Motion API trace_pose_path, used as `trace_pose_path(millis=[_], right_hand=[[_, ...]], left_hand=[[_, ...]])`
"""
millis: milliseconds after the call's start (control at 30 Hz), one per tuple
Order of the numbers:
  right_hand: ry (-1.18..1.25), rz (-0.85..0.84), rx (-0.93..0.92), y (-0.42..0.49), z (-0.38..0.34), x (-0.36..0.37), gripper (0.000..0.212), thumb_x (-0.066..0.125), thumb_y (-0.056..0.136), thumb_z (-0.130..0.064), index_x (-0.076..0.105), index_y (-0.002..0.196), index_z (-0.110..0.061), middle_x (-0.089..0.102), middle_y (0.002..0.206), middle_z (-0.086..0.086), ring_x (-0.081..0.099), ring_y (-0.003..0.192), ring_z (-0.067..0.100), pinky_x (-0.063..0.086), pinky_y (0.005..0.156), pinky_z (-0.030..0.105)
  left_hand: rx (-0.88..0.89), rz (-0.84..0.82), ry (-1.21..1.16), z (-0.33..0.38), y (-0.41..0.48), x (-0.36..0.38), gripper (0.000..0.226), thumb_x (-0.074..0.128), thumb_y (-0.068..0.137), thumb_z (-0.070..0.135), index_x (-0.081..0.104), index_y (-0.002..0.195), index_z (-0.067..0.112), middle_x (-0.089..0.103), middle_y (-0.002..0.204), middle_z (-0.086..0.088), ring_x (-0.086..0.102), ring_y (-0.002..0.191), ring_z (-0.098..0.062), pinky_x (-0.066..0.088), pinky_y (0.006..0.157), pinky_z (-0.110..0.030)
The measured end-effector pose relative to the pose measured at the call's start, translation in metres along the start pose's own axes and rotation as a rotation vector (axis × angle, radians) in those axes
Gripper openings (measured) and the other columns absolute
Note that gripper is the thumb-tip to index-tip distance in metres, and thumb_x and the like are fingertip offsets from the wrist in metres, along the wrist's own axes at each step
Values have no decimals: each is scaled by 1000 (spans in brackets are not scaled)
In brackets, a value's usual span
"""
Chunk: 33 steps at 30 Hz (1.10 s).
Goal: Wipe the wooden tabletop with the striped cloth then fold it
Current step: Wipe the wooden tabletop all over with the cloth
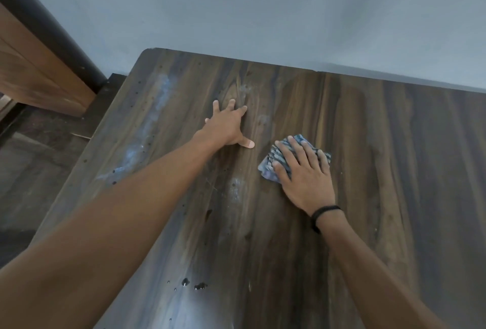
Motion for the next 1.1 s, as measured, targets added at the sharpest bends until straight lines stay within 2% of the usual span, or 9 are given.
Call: trace_pose_path(millis=[67, 167, 333, 467, 600, 767, 900, 1033, 1100], right_hand=[[-3, -16, -30, -7, -21, 5, 57, 18, 104, -58, 14, 159, -42, 10, 169, -7, 6, 156, 19, -3, 125, 46], [-56, -82, -232, -46, -34, 14, 60, 11, 100, -62, 13, 158, -46, 12, 169, -11, 6, 156, 16, -4, 125, 44], [8, 12, 20, -28, -17, 9, 59, 17, 101, -60, 20, 158, -43, 16, 168, -10, 11, 155, 17, -1, 124, 44], [-46, -52, -156, -63, -22, 16, 64, 6, 97, -63, 13, 158, -47, 11, 168, -14, 5, 155, 13, -5, 125, 41], [35, 26, 14, -65, -23, 13, 64, 12, 97, -62, 23, 157, -43, 18, 168, -10, 12, 155, 18, 2, 125, 44], [-35, -21, -289, -134, -47, 39, 56, 21, 102, -60, 28, 155, -45, 24, 165, -13, 19, 153, 16, 5, 124, 42], [23, 59, 34, -116, -37, 35, 59, 20, 100, -60, 27, 156, -43, 23, 166, -9, 16, 154, 18, 3, 124, 44], [-26, -21, -231, -160, -73, 49, 56, 18, 102, -59, 21, 157, -44, 20, 167, -11, 13, 155, 17, 2, 125, 45], [-48, -43, -230, -173, -57, 46, 59, 14, 100, -62, 21, 156, -46, 20, 167, -13, 13, 155, 14, 3, 125, 43]], left_hand=[[0, -18, -2, 1, -10, 5, 119, 81, 71, 55, 6, 159, 29, -11, 167, -3, -16, 148, -46, 14, 115, -69], [-6, -97, 5, 0, -25, 13, 122, 82, 71, 56, 0, 159, 33, -17, 165, 0, -17, 148, -46, 15, 115, -69], [1, -101, -4, -23, -36, 17, 120, 84, 71, 51, 0, 157, 41, -17, 165, 8, -11, 151, -37, 19, 115, -68], [9, -141, 26, -28, -54, 27, 129, 87, 66, 51, -5, 157, 41, -23, 164, 8, -17, 150, -38, 14, 116, -67], [15, -128, 41, -34, -68, 37, 138, 90, 61, 51, -9, 157, 39, -26, 163, 7, -18, 149, -39, 9, 114, -69], [52, -10, 44, -32, -85, 42, 125, 86, 67, 52, 6, 160, 30, -11, 167, 5, -11, 151, -39, 12, 116, -67], [40, 5, -28, -41, -103, 50, 128, 85, 63, 60, 7, 160, 30, -7, 167, 5, -10, 151, -40, 14, 116, -67], [19, -96, 2, -50, -115, 62, 135, 87, 62, 56, -5, 159, 35, -20, 165, 8, -15, 150, -39, 14, 118, -64], [33, -87, 2, -50, -116, 63, 136, 88, 61, 55, -5, 158, 35, -20, 164, 8, -16, 150, -38, 14, 118, -63]])
Point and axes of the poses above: each hand's wrist, its own y-axis towards the middle knuckle, its own x-axis out of the palm, z = x × y, the point moved 4 cm from there along y, towards the middle knuckle
